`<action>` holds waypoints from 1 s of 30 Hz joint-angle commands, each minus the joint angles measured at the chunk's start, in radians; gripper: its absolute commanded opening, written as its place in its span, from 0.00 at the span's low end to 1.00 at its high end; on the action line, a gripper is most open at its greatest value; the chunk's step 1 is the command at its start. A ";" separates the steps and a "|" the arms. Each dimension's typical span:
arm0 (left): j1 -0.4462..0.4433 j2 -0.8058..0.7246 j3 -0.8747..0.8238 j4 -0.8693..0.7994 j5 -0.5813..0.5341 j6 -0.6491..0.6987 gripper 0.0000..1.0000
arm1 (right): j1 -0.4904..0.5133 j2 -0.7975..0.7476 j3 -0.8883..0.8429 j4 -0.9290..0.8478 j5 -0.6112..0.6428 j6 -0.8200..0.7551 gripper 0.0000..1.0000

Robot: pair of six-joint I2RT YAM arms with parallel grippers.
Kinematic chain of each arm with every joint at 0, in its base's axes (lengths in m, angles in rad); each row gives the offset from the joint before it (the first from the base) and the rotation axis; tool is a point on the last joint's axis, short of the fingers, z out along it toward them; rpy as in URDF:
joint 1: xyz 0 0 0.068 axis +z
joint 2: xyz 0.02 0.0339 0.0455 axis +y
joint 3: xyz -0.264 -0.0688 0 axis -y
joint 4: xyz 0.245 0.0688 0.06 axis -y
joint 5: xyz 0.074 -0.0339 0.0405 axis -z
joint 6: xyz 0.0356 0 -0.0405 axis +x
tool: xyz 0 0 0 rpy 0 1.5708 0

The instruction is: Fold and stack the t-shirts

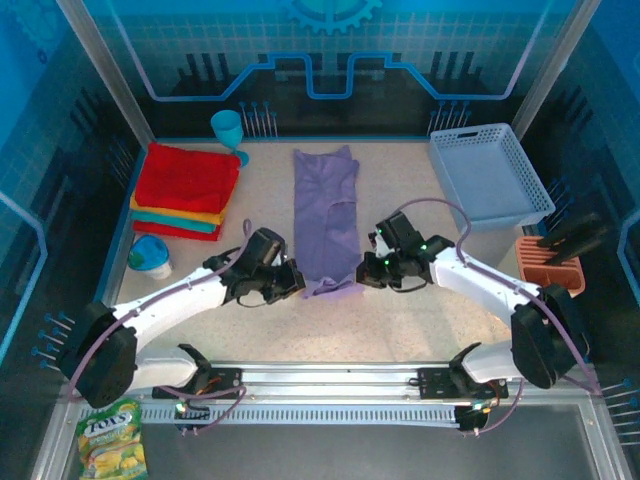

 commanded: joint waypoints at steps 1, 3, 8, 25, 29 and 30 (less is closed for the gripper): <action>0.065 0.062 0.067 -0.047 0.036 0.076 0.00 | -0.034 0.074 0.100 -0.071 -0.024 -0.066 0.00; 0.094 0.100 0.116 -0.053 0.040 0.099 0.00 | -0.051 0.135 0.178 -0.101 -0.029 -0.102 0.00; 0.142 0.228 0.267 -0.092 0.045 0.166 0.00 | -0.098 0.266 0.298 -0.109 -0.059 -0.143 0.00; 0.245 0.566 0.605 -0.134 0.064 0.236 0.00 | -0.228 0.581 0.671 -0.196 -0.085 -0.234 0.00; 0.267 0.595 0.631 -0.123 0.052 0.236 0.00 | -0.232 0.666 0.779 -0.245 -0.097 -0.262 0.00; 0.271 0.601 0.640 -0.124 0.046 0.237 0.00 | -0.233 0.678 0.792 -0.244 -0.096 -0.263 0.00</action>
